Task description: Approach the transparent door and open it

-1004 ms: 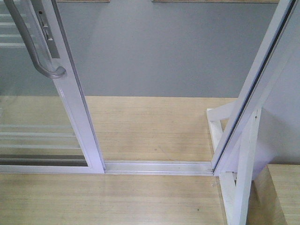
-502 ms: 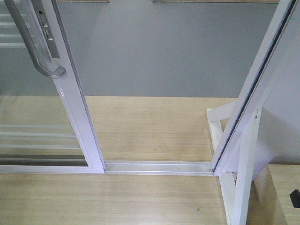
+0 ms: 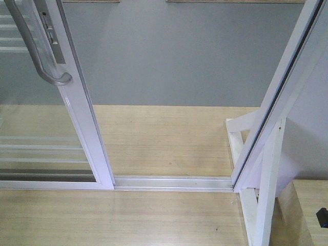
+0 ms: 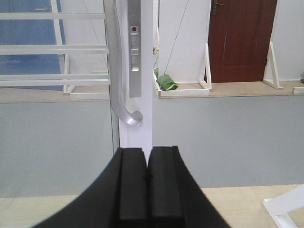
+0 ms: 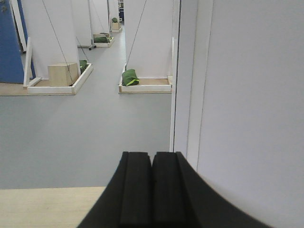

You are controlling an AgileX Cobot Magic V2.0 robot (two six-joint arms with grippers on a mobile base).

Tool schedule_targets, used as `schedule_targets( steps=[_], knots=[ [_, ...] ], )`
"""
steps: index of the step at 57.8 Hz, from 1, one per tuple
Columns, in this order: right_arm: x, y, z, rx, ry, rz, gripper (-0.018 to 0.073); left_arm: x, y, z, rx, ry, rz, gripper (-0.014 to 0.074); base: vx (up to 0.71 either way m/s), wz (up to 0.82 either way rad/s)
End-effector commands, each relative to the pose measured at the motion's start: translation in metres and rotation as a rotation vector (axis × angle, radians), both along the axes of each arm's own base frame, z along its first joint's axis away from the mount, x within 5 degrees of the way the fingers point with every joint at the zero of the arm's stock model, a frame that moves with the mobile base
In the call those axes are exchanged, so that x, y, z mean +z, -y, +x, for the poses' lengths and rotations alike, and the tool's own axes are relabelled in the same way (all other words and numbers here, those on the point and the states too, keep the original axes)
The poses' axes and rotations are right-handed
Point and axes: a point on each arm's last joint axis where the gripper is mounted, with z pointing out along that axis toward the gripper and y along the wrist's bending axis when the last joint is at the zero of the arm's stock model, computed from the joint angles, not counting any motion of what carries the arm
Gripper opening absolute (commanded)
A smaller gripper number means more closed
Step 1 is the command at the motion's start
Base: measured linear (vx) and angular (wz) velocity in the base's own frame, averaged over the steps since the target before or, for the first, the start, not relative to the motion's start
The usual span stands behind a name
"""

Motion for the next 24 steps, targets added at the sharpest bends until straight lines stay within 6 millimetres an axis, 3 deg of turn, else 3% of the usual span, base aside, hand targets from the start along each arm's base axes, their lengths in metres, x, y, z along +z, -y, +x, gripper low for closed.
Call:
schedule_targets(
  steps=[1, 24],
  knots=[
    [0.0063, -0.0003, -0.0007, 0.002, 0.086, -0.021, -0.0006, 0.0029, 0.0005, -0.0005, -0.009, 0.079, -0.027, -0.0006, 0.00, 0.00],
    [0.0063, -0.0003, -0.0007, 0.002, 0.086, -0.021, -0.0006, 0.0029, 0.0005, -0.0005, -0.009, 0.079, -0.027, -0.0006, 0.00, 0.00]
  ],
)
